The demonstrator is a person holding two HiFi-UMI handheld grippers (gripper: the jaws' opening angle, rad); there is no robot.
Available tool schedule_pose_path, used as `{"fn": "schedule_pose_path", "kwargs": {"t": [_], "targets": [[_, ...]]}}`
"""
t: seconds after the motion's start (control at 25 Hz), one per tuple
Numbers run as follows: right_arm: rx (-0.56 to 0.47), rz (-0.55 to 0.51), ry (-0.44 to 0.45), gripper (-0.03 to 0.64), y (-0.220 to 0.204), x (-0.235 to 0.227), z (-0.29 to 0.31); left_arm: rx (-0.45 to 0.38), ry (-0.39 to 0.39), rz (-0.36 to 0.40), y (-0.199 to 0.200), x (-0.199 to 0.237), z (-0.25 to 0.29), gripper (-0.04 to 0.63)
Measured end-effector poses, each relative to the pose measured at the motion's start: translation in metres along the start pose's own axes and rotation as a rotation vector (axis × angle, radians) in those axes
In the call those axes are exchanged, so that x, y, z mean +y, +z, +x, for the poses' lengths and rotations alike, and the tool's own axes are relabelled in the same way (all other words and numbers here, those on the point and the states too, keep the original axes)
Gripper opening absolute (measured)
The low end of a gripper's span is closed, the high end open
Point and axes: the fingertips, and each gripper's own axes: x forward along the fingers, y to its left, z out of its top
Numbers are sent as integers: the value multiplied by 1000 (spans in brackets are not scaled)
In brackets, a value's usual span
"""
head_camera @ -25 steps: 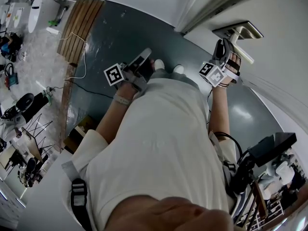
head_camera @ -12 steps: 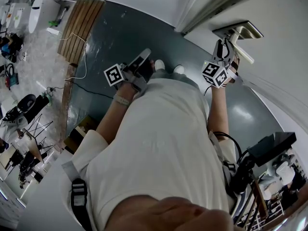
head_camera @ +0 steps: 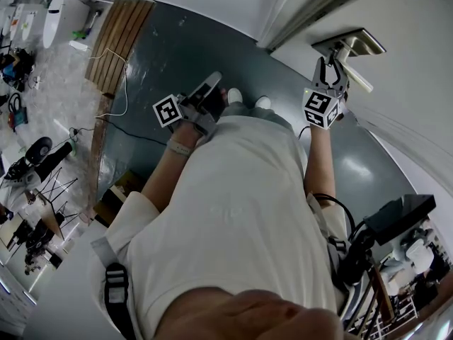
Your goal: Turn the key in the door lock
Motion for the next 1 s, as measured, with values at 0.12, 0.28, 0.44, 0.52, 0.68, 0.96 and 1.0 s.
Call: {"fn": "schedule_pose_path", "kwargs": {"t": [0.12,0.28,0.44,0.52,0.68,0.96,1.0], "targets": [[-11,60,9,120,1,0,0,-2,1,-2,0,0,-1,6],[-51,164,19,120,6,-2,1,-5,5,0,1,1,-2,6],[-57,159,5,120,7,-1,1,-5,6,2,0,1,-2,6],[-13,-7,-17,118,4,3,1,-7,6,3,0,0,-3,6],[16,-186,-42,120,3,7,2,-20,3,-5,1,0,-6,6],[74,-506,-49,145,-8,12,2,-24,5,-15,1,1,-6,6],[82,-528,-48,158,-11,9,2,-24,6,-16,1,1,-6,6]]}}
